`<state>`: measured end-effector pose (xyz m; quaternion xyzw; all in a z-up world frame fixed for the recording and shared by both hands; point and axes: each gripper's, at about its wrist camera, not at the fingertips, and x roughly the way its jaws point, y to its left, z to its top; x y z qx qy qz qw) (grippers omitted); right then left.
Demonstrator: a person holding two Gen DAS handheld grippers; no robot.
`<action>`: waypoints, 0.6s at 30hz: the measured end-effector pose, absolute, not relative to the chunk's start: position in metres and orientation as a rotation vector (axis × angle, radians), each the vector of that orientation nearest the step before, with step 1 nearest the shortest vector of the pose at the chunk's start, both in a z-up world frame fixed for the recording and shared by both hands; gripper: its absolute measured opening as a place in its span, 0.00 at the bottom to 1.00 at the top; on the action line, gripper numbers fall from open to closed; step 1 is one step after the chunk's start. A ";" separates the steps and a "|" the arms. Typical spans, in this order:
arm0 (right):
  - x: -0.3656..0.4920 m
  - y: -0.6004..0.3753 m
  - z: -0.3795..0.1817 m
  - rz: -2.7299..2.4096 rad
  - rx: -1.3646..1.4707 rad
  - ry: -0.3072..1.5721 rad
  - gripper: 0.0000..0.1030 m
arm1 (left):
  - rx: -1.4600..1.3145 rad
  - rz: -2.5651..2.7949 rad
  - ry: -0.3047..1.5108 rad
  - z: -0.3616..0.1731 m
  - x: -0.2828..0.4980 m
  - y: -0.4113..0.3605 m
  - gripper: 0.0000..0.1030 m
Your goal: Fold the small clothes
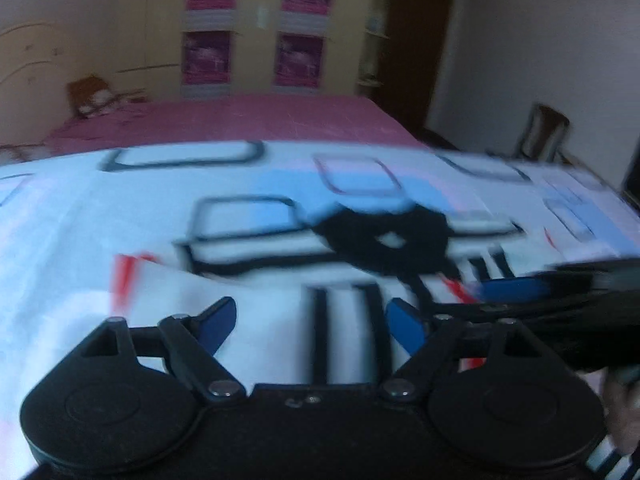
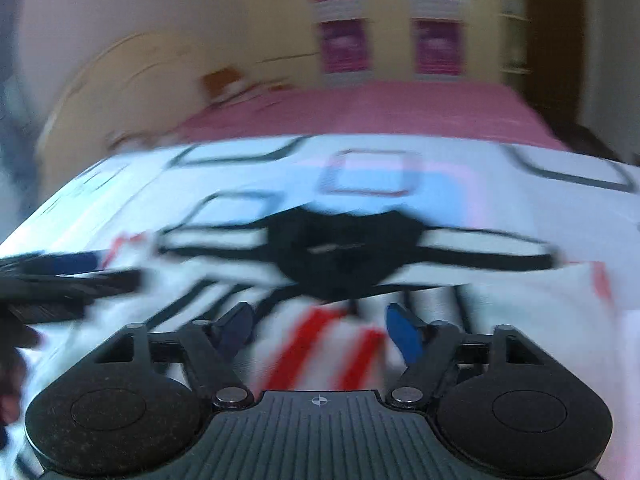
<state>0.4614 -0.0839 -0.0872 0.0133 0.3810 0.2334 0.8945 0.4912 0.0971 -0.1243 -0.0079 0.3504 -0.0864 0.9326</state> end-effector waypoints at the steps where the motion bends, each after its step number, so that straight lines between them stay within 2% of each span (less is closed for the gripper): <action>1: 0.465 -0.076 -0.094 0.468 -0.011 0.821 0.24 | 0.016 -0.159 0.749 -0.134 0.493 0.093 0.76; 3: 0.468 -0.085 -0.101 0.473 -0.004 0.838 0.24 | 0.016 -0.154 0.743 -0.148 0.491 0.104 0.79; 8: 0.476 -0.164 -0.109 0.253 0.035 0.856 0.25 | -0.005 -0.124 0.734 -0.144 0.479 0.138 0.79; 11: 0.470 -0.164 -0.096 0.260 0.023 0.836 0.25 | 0.035 -0.101 0.745 -0.130 0.483 0.123 0.71; 14: 0.449 -0.151 -0.080 0.320 0.018 0.765 0.25 | 0.063 -0.134 0.695 -0.115 0.466 0.100 0.76; 16: 0.443 -0.141 -0.087 0.333 0.004 0.785 0.25 | 0.057 -0.152 0.701 -0.117 0.456 0.090 0.82; 18: 0.438 -0.135 -0.105 0.321 -0.035 0.843 0.25 | 0.089 -0.124 0.795 -0.136 0.459 0.081 0.82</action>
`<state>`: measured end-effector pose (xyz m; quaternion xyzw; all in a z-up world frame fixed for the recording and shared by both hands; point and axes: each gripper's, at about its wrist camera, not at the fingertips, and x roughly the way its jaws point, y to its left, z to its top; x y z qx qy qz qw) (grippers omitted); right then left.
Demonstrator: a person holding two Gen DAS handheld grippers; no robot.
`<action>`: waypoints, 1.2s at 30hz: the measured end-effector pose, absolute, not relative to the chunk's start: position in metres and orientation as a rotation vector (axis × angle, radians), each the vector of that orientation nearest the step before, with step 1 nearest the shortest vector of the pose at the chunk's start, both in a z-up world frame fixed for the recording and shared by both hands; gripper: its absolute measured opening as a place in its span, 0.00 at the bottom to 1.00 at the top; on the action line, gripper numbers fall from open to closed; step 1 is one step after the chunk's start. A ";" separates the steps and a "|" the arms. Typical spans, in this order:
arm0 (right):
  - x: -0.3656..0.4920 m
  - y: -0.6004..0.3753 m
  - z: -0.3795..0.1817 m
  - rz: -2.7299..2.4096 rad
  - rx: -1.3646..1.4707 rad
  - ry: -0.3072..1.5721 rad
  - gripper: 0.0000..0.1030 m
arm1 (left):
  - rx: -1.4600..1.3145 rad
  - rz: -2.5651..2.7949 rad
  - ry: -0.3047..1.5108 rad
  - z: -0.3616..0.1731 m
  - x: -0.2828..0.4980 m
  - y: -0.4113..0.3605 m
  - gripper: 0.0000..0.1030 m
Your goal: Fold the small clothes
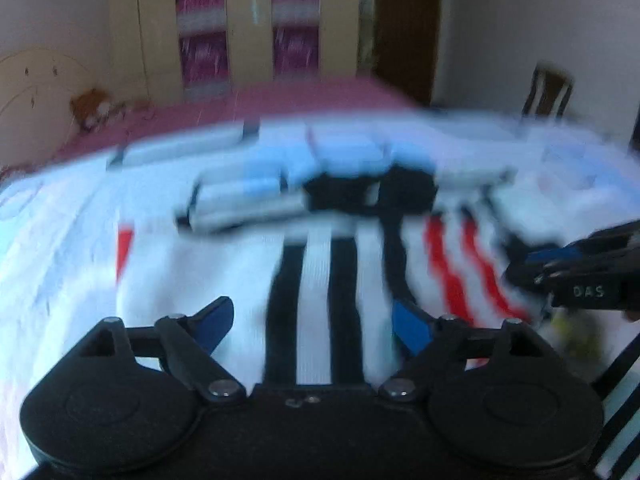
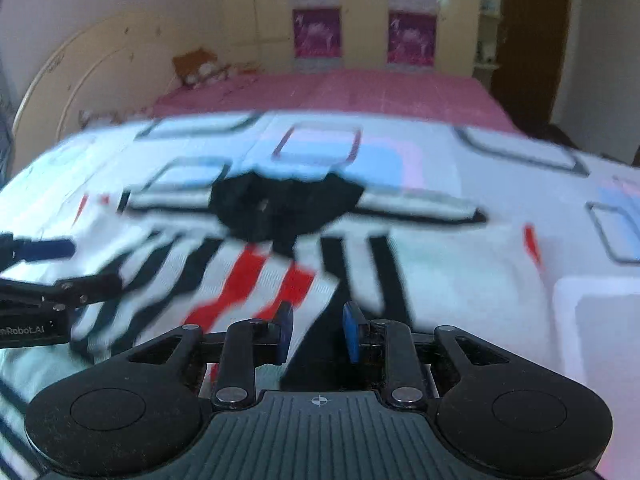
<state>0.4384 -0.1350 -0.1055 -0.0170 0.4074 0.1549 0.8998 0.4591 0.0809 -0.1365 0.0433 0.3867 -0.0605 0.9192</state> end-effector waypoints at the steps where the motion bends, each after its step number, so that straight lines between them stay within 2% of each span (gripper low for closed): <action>1: 0.434 -0.137 -0.110 0.323 -0.034 0.819 0.25 | 0.071 -0.116 0.803 -0.142 0.458 0.082 0.82; 3: 0.433 -0.139 -0.109 0.313 -0.025 0.827 0.26 | 0.037 -0.100 0.793 -0.141 0.454 0.086 0.82; 4: 0.432 -0.139 -0.104 0.309 -0.026 0.831 0.29 | 0.046 -0.092 0.789 -0.138 0.450 0.087 0.81; 6: 0.423 -0.140 -0.093 0.325 -0.035 0.782 0.41 | 0.064 -0.083 0.770 -0.133 0.444 0.088 0.80; 7: 0.416 -0.140 -0.091 0.326 -0.046 0.760 0.49 | 0.063 -0.085 0.771 -0.133 0.442 0.089 0.80; 11: 0.421 -0.140 -0.108 0.304 -0.038 0.842 0.49 | 0.050 -0.087 0.794 -0.136 0.441 0.092 0.80; 16: 0.409 -0.144 -0.095 0.266 0.007 0.766 0.49 | 0.067 -0.096 0.783 -0.132 0.434 0.096 0.79; 18: 0.417 -0.141 -0.108 0.238 -0.005 0.852 0.49 | 0.065 -0.110 0.804 -0.138 0.436 0.098 0.80; 31: 0.394 -0.135 -0.091 0.162 0.018 0.788 0.49 | 0.089 -0.167 0.784 -0.137 0.430 0.109 0.80; 36: 0.415 -0.133 -0.105 0.130 0.007 0.868 0.49 | 0.100 -0.173 0.787 -0.145 0.428 0.110 0.80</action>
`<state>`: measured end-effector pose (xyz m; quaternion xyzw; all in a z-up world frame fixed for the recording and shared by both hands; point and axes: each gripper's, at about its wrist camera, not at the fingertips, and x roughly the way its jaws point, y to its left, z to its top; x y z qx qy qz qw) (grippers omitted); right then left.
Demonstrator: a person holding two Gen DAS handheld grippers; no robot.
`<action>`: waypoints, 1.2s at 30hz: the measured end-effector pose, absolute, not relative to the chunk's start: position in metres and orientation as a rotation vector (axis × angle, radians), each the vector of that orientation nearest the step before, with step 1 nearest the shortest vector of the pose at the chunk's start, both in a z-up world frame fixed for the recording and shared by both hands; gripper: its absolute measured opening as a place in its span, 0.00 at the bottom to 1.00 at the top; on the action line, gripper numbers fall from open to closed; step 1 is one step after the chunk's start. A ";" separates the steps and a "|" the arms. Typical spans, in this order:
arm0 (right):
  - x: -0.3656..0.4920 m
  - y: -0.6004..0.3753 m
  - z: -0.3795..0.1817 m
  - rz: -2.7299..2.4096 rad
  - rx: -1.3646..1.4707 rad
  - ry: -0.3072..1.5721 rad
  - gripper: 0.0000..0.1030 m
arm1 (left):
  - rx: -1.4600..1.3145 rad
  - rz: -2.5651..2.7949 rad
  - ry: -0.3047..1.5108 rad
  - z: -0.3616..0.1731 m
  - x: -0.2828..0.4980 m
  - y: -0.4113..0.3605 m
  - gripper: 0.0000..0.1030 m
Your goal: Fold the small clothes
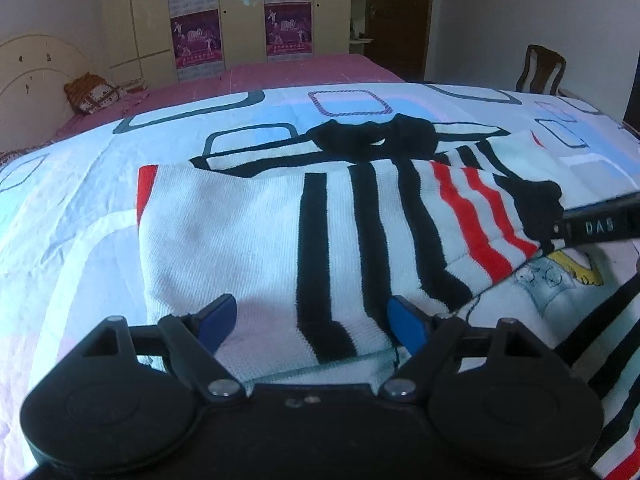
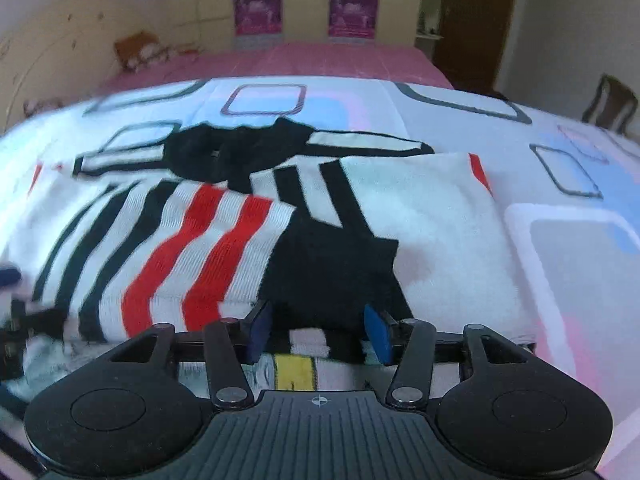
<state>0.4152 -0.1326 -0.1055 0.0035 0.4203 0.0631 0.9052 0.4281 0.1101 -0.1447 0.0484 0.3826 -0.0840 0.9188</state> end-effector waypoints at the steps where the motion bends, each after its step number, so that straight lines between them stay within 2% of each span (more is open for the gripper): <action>1: 0.414 -0.132 -0.105 0.131 0.000 0.869 0.49 | 0.101 -0.170 0.786 -0.145 0.428 0.110 0.80; 10: 0.398 -0.148 -0.087 0.162 0.020 0.788 0.49 | 0.108 -0.111 0.779 -0.136 0.424 0.101 0.81; 15: 0.412 -0.158 -0.107 0.154 -0.007 0.882 0.49 | 0.114 -0.081 0.803 -0.141 0.428 0.097 0.82; 20: 0.411 -0.162 -0.108 0.174 -0.006 0.872 0.49 | 0.121 -0.063 0.804 -0.140 0.426 0.095 0.82; 29: 0.382 -0.163 -0.073 0.240 0.056 0.759 0.49 | 0.100 -0.040 0.762 -0.112 0.400 0.091 0.82; 34: 0.359 -0.176 -0.052 0.294 0.088 0.724 0.48 | 0.075 -0.046 0.741 -0.097 0.371 0.096 0.75; 36: 0.342 -0.191 -0.045 0.318 0.104 0.711 0.29 | 0.068 -0.054 0.741 -0.094 0.351 0.104 0.68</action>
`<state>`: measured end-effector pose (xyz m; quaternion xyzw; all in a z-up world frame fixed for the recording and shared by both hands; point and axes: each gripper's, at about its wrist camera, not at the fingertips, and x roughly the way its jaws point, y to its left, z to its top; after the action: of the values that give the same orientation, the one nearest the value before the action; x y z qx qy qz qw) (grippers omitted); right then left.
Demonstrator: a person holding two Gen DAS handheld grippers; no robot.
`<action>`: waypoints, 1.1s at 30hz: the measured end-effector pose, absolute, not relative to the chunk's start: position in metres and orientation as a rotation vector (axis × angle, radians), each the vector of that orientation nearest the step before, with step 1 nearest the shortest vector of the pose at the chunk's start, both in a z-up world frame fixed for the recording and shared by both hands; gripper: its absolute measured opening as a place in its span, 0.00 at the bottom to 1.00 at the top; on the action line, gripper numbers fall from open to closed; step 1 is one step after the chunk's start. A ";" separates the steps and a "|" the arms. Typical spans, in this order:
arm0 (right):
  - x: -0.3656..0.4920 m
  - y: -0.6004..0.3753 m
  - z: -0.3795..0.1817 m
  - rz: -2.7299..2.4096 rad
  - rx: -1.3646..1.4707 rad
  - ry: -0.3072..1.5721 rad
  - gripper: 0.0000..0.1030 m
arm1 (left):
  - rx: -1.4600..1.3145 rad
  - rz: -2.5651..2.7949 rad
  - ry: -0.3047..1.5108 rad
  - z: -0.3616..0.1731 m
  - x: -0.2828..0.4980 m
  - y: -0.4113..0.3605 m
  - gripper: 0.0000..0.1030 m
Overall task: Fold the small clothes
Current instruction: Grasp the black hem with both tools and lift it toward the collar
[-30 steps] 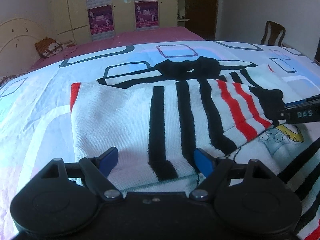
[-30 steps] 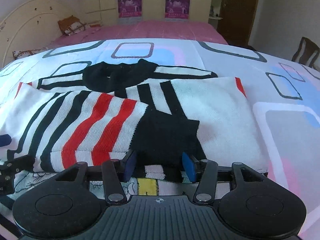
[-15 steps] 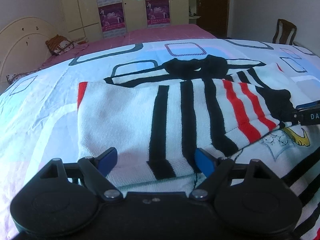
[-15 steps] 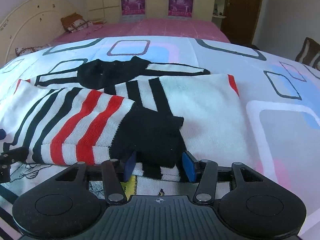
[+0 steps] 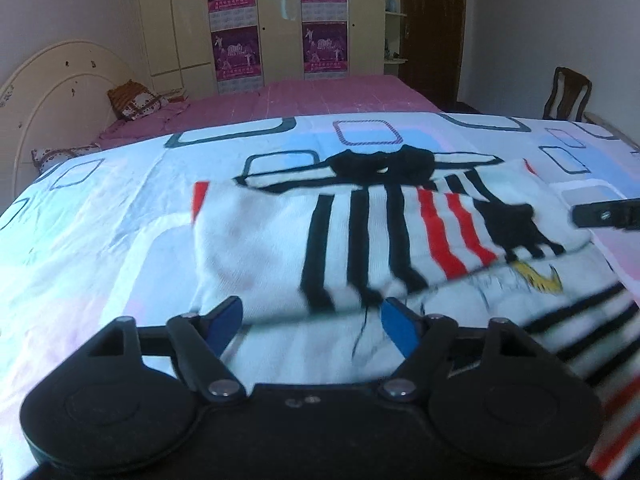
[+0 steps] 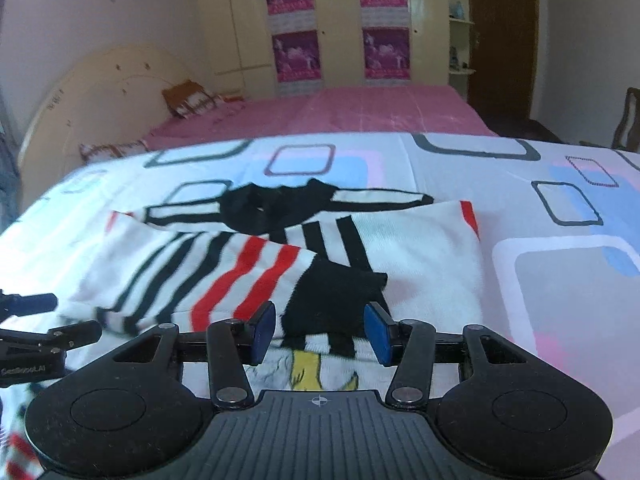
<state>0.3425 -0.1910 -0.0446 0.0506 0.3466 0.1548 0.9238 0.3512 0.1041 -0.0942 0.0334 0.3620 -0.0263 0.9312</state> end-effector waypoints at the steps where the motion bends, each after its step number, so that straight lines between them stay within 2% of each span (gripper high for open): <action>1: 0.333 -0.200 -0.044 0.327 0.116 0.719 0.15 | 0.068 -0.058 0.752 -0.095 0.339 0.110 0.67; 6: 0.272 -0.259 -0.056 0.338 0.219 0.794 0.17 | -0.016 -0.056 0.825 -0.106 0.275 0.140 0.57; 7: 0.260 -0.271 -0.062 0.334 0.249 0.826 0.26 | -0.040 -0.057 0.850 -0.110 0.262 0.146 0.54; 8: 0.249 -0.281 -0.068 0.331 0.266 0.847 0.43 | -0.059 -0.054 0.870 -0.114 0.250 0.150 0.51; 9: 0.236 -0.290 -0.073 0.322 0.273 0.861 0.52 | -0.076 -0.048 0.887 -0.118 0.241 0.154 0.50; 10: 0.225 -0.298 -0.077 0.316 0.273 0.866 0.57 | -0.094 -0.044 0.900 -0.122 0.229 0.157 0.49; 12: 0.204 -0.311 -0.086 0.318 0.290 0.896 0.57 | -0.142 -0.046 0.910 -0.125 0.210 0.160 0.47; 16: 0.176 -0.331 -0.100 0.335 0.383 0.942 0.56 | -0.240 -0.074 0.916 -0.125 0.185 0.160 0.46; 21: 0.148 -0.348 -0.115 0.377 0.557 0.979 0.44 | -0.393 -0.131 0.942 -0.133 0.165 0.162 0.27; 23: 0.139 -0.347 -0.118 0.408 0.599 0.992 0.37 | -0.476 -0.162 0.948 -0.139 0.154 0.161 0.24; 28: 0.129 -0.344 -0.125 0.478 0.680 0.991 0.35 | -0.622 -0.211 0.909 -0.155 0.144 0.166 0.21; 30: 0.137 -0.345 -0.130 0.509 0.733 0.992 0.27 | -0.700 -0.190 0.884 -0.161 0.151 0.172 0.14; 32: 0.148 -0.341 -0.135 0.521 0.732 1.017 0.15 | -0.758 -0.166 0.856 -0.167 0.161 0.173 0.13; 33: 0.153 -0.339 -0.134 0.524 0.712 1.023 0.13 | -0.775 -0.165 0.848 -0.168 0.164 0.171 0.13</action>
<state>0.1528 -0.3385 -0.1339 0.3293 0.4736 0.2423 0.7801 0.1643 0.1713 -0.1685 -0.3662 0.4008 -0.0781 0.8362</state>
